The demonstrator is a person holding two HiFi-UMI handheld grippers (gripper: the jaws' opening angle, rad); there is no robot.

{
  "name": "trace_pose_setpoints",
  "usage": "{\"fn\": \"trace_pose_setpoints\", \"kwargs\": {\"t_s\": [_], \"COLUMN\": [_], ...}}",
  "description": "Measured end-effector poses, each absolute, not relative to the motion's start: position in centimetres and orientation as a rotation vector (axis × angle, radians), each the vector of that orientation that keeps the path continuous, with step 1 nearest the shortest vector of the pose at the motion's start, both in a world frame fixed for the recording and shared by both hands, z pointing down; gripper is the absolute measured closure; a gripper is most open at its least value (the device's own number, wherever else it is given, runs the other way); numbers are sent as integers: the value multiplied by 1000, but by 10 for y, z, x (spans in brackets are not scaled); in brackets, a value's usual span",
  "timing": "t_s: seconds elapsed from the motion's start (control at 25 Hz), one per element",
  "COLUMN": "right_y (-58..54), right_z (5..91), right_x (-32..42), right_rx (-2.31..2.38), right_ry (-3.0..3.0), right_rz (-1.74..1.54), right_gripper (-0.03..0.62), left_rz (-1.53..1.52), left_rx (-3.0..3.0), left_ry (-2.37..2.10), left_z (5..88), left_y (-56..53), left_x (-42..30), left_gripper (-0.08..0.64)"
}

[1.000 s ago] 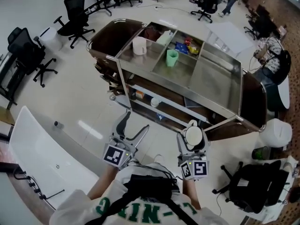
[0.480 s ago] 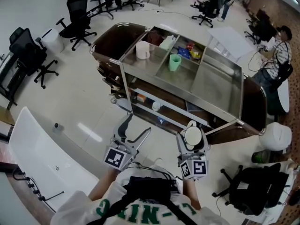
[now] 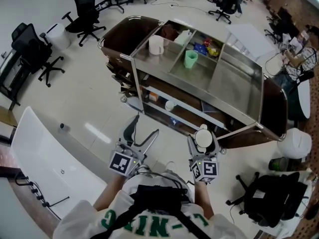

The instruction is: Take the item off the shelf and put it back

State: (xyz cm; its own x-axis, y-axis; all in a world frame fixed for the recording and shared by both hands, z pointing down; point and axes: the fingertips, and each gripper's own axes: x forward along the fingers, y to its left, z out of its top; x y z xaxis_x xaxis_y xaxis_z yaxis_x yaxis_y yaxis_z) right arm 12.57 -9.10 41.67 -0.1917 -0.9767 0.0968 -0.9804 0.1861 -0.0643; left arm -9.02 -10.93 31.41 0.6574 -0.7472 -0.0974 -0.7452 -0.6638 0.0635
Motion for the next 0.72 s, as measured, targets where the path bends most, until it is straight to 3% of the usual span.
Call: {"fn": "trace_pose_setpoints", "kwargs": {"t_s": [0.72], "right_y": [-102], "right_z": [501], "right_x": [245], "right_rx": [2239], "right_ry": [-2054], "right_rz": [318], "right_gripper": [183], "left_rz": [-134], "left_rx": [2856], "left_ry": [-1113], "left_z": [324], "left_y": [-86], "left_x": [-50], "left_gripper": [224]}}
